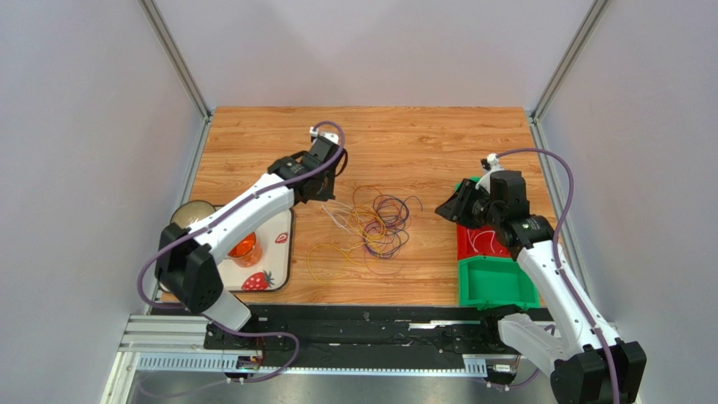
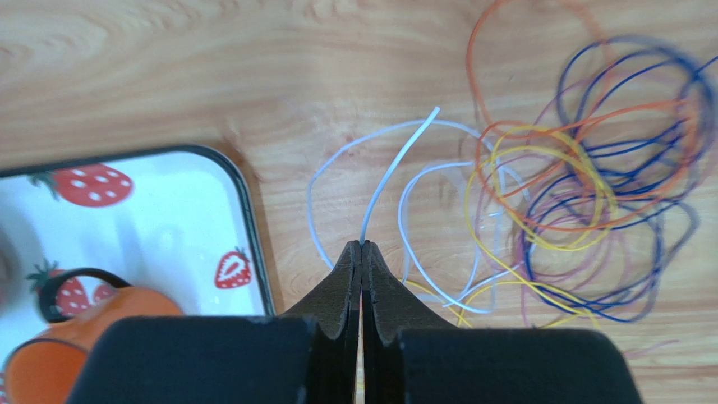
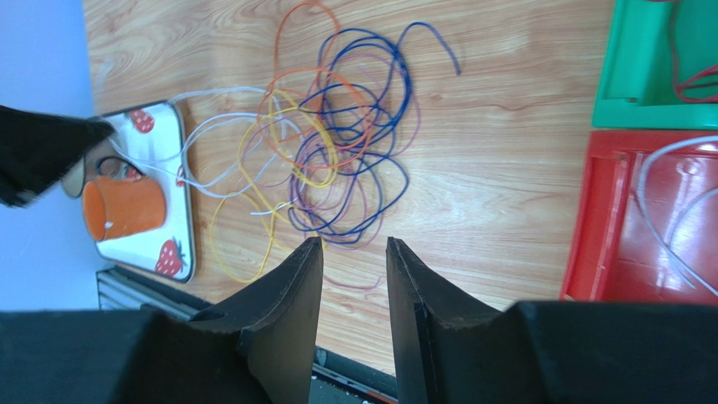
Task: Untangle the cables
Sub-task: Pick up the cable from the cable.
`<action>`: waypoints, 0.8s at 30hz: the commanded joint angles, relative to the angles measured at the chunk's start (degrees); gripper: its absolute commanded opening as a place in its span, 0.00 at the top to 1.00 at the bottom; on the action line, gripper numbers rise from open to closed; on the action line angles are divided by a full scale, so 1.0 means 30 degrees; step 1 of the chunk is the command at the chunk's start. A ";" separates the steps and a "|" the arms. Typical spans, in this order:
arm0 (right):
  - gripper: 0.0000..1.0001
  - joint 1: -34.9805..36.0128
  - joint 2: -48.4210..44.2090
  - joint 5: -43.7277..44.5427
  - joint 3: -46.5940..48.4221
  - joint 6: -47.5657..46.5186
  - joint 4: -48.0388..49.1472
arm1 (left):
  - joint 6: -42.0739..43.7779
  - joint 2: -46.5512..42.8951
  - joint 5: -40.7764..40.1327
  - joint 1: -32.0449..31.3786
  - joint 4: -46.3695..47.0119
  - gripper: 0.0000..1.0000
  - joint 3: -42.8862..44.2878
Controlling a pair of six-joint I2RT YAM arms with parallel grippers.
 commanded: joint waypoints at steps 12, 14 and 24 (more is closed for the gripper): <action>0.48 0.3671 0.0354 -0.4857 0.2815 -0.0256 0.5363 | 0.4231 -0.5524 0.2369 0.0090 -0.3909 1.00 0.5643; 0.46 0.4256 0.0560 -0.5151 0.3139 -0.0081 0.6151 | 0.4495 -0.5731 0.2427 0.0090 -0.4202 1.00 0.6227; 0.34 0.7099 0.4014 -0.2312 0.6097 0.1348 0.5837 | 0.4468 -0.5879 0.3482 0.0090 -0.3239 1.00 0.5441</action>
